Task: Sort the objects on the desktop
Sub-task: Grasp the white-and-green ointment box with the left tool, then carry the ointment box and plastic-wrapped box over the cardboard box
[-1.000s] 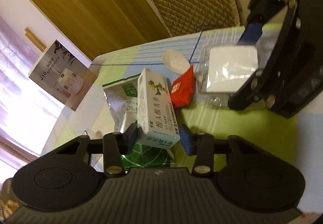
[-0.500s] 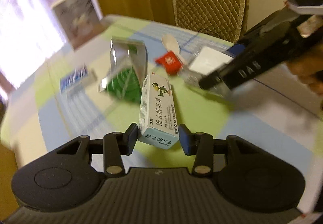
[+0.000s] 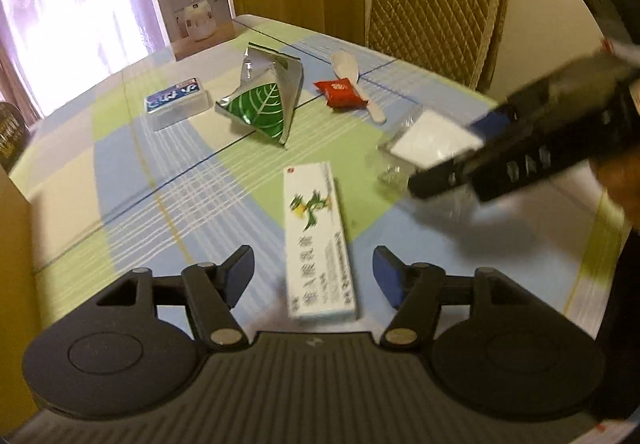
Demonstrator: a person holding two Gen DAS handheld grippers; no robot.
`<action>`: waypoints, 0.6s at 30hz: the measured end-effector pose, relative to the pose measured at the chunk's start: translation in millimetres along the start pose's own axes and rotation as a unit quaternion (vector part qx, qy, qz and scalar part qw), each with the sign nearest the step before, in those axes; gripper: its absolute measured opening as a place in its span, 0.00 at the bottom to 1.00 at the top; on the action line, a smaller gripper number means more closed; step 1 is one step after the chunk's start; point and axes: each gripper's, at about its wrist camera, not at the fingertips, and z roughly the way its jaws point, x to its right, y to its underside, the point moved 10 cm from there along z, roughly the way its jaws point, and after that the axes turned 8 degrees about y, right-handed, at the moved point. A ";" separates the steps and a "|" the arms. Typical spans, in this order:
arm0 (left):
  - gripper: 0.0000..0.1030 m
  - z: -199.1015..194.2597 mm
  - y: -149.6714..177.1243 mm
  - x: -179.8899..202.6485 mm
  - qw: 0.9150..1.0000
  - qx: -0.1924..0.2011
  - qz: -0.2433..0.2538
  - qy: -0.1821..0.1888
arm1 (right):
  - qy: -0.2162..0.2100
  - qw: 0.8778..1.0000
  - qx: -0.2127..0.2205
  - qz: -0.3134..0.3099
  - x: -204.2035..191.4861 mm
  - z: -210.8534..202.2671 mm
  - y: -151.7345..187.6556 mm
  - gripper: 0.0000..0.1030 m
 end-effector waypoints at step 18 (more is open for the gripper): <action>0.32 34.9 -1.4 -4.4 0.999 -0.038 -0.037 -0.004 | 0.011 1.000 0.007 0.016 16.1 1.3 -3.0 0.56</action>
